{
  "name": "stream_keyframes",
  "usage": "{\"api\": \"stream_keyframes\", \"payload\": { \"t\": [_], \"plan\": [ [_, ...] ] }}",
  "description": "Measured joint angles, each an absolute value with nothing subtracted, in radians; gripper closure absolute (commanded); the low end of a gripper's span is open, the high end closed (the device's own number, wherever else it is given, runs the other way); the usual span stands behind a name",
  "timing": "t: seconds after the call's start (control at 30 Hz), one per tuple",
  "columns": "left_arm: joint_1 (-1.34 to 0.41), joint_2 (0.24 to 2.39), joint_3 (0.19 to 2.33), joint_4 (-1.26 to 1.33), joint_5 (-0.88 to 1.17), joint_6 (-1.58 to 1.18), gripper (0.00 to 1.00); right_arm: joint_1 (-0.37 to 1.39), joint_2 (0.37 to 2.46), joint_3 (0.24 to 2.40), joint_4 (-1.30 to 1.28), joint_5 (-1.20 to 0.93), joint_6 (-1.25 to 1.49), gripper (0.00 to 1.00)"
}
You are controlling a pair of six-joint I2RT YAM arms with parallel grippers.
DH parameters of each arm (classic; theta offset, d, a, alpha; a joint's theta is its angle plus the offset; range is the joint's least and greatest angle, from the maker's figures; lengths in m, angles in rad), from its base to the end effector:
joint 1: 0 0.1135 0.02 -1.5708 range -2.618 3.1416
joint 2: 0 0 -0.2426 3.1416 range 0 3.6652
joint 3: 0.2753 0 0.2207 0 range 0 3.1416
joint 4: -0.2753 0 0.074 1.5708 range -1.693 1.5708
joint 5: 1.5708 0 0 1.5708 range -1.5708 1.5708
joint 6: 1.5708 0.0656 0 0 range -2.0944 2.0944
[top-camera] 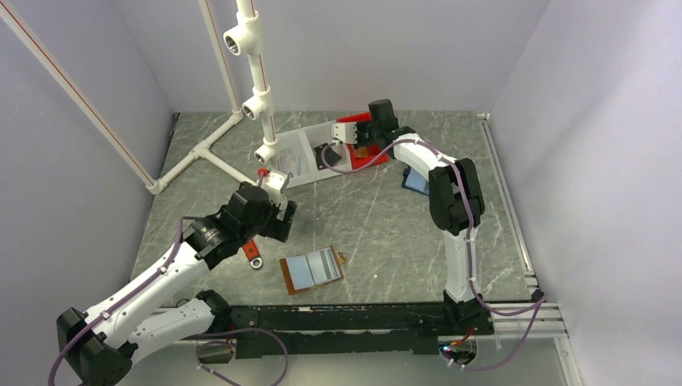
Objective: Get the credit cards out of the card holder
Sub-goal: Place the credit card in the storage box, then remove the credit card from the card holder.
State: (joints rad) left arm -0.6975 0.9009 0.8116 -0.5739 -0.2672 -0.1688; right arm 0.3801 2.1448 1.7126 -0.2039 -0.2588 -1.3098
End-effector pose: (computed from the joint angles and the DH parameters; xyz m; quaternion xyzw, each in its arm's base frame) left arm 0.1601 -0.1116 0.2600 0.1764 0.8751 -0.0737 0.4446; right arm 0.4398 0.1938 0.2011 -0.7007 0.5442 -0.0973 0.4510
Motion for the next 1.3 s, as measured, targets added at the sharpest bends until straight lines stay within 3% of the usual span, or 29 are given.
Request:
{"api": "stream_keyframes", "payload": {
  "t": [0.1,0.17,0.47,0.77,1.07,1.3],
  "plan": [
    [-0.691,0.901,0.812,-0.574,-0.267,-0.169,0.01,0.38,2.177,1.713,-0.171,-0.244,-1.327,0.52],
    [-0.687,0.901,0.812,-0.574,-0.266,-0.169,0.0,0.38,2.193,1.709,-0.164,-0.239,-1.344,0.43],
    [-0.684,0.9,0.812,-0.574,-0.258,-0.169,0.01,0.379,2.171,1.671,-0.271,-0.256,-1.357,0.42],
    [-0.683,0.878,0.812,-0.578,-0.187,-0.179,0.01,0.377,1.919,1.64,-0.525,-0.325,-1.206,0.41],
    [-0.682,0.759,0.763,-0.545,0.004,-0.34,0.01,0.406,1.585,1.465,-0.78,-0.702,-0.906,0.41],
    [-0.682,0.751,0.653,-0.453,0.154,-0.611,0.11,0.419,1.481,1.214,-0.78,-0.916,-0.727,0.43]
  ]
}}
